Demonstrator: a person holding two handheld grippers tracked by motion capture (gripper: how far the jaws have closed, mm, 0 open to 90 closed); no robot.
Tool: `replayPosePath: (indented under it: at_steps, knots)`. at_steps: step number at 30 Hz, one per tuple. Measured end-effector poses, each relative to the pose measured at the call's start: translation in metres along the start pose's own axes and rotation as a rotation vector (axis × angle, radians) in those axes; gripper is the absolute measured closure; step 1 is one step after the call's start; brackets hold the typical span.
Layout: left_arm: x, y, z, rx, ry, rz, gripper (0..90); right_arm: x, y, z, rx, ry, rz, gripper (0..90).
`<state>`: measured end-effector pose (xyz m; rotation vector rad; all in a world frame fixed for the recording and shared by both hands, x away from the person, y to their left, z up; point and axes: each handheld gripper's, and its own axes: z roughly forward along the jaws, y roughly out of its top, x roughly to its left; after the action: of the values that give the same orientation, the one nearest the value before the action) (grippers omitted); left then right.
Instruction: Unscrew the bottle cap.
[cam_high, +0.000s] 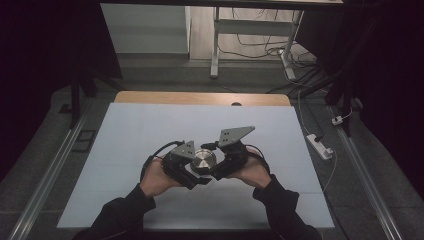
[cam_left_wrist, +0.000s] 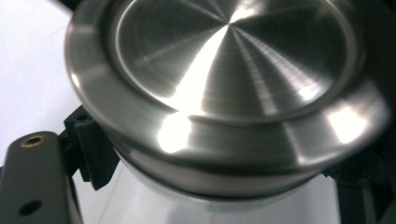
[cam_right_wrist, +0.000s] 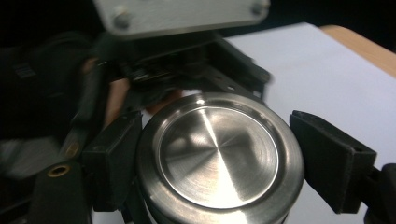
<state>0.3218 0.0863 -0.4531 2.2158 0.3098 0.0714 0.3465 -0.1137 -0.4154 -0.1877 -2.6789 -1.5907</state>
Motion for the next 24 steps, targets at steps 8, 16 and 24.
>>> replayPosePath:
  at_steps: [8,16,24]
  knots:
    - [0.0,0.001,-0.003,0.002,0.081,-0.039,15.9,-0.001,0.003,-0.005,-0.004,-0.037,0.061,0.7]
    - [0.002,-0.001,-0.005,0.003,0.198,-0.112,15.9,0.016,0.012,0.003,0.026,-0.314,0.12,5.4]
    - [0.0,0.0,-0.005,0.008,0.166,-0.085,15.9,0.025,0.011,0.013,0.018,-0.338,0.078,19.4]
